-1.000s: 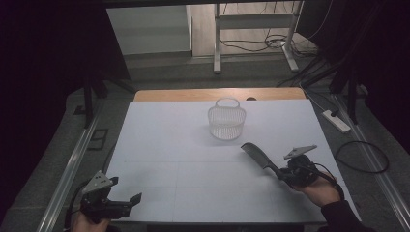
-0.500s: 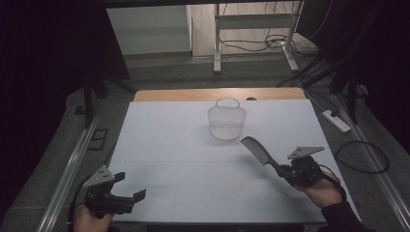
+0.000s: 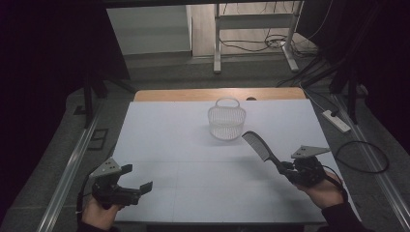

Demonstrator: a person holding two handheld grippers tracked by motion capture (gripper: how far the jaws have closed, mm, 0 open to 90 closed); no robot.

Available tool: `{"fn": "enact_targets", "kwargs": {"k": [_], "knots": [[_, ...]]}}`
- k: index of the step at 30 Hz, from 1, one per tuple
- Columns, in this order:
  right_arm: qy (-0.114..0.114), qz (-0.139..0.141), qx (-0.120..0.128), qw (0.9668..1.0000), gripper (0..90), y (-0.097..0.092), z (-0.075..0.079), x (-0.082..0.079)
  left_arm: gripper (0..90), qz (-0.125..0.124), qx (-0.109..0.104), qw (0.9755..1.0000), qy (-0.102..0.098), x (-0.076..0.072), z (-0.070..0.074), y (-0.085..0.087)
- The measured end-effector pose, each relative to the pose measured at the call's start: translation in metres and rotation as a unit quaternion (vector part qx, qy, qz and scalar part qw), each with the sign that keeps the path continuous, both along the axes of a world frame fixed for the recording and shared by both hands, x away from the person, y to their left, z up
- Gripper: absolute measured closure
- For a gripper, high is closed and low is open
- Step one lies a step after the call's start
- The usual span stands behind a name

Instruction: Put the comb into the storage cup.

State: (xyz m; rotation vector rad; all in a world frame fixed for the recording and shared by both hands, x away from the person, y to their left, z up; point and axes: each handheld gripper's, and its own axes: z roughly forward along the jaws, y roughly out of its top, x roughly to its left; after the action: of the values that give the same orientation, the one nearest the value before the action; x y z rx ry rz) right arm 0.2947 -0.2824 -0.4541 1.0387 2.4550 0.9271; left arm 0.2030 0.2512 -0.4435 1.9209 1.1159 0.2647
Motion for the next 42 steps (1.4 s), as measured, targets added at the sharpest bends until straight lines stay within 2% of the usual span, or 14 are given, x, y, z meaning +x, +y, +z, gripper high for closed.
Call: {"fn": "enact_targets", "kwargs": {"k": [3,9,17,22,29,35,42], "knots": [[-0.008,0.002,0.005,1.0000,72.4,0.001,0.002,-0.002,0.0,-0.004,-0.003,1.0000,0.000,0.005,0.002,-0.003],[-0.023,0.008,0.018,0.9995,72.4,0.005,0.007,-0.006,0.0,-0.015,0.005,0.9999,-0.001,0.016,0.008,-0.012],[-0.040,0.010,0.028,0.9988,72.4,0.008,0.012,-0.009,0.0,-0.031,-0.014,0.9994,0.009,0.033,0.010,-0.025],[-0.044,0.005,0.030,0.9986,72.4,0.011,0.014,-0.010,0.0,-0.044,-0.016,0.9989,0.006,0.042,0.014,-0.037],[-0.053,0.013,0.038,0.9978,72.4,0.017,0.017,-0.014,0.0,-0.057,-0.018,0.9982,0.008,0.053,0.017,-0.052],[-0.059,0.019,0.043,0.9971,72.4,0.023,0.019,-0.016,0.0,-0.065,-0.029,0.9974,0.009,0.059,0.018,-0.060],[-0.058,0.026,0.047,0.9968,72.4,0.030,0.020,-0.017,0.0,-0.073,-0.032,0.9967,0.010,0.066,0.021,-0.071]]}}
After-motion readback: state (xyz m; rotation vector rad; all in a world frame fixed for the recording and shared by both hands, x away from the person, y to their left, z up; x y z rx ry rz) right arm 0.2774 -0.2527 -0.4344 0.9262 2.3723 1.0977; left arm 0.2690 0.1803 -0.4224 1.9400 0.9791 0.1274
